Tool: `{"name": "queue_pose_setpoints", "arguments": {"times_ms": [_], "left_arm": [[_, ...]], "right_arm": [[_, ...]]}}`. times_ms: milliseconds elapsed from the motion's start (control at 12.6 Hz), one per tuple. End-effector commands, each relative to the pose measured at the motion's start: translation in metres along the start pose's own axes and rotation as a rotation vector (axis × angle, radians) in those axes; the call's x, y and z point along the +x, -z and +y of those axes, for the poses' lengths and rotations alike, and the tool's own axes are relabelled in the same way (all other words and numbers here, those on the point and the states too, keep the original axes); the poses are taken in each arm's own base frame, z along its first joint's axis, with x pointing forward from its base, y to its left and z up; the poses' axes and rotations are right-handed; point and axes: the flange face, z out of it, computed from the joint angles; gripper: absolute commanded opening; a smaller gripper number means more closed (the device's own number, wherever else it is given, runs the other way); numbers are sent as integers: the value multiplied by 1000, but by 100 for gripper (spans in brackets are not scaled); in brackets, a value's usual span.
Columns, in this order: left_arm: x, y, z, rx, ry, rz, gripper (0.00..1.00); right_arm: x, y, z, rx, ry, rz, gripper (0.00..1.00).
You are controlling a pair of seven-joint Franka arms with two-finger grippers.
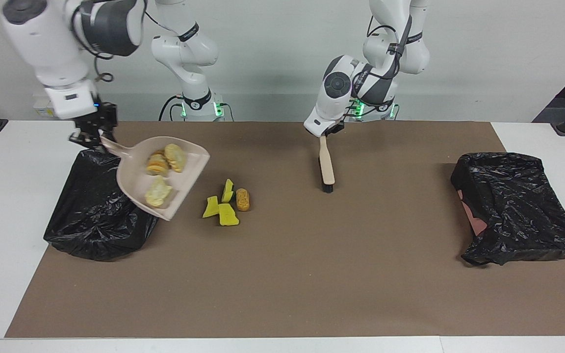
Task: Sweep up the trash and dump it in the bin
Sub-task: 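Tip the dustpan into the nearby bin while the left gripper lowers the brush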
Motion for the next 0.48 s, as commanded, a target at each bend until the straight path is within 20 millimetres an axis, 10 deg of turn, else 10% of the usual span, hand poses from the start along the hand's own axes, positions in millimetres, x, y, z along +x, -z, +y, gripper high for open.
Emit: {"name": "queue_pose_setpoints", "arguments": {"times_ms": [0, 159, 397], "left_arm": [[-20, -7, -9, -42, 36, 29, 0], [-28, -12, -5, -53, 79, 56, 0], [-33, -15, -4, -60, 78, 71, 19]], "right_arm": [[-56, 0, 9, -65, 73, -116, 0], [-104, -10, 19, -93, 149, -185, 0], [-111, -19, 25, -117, 288, -404, 0]]}}
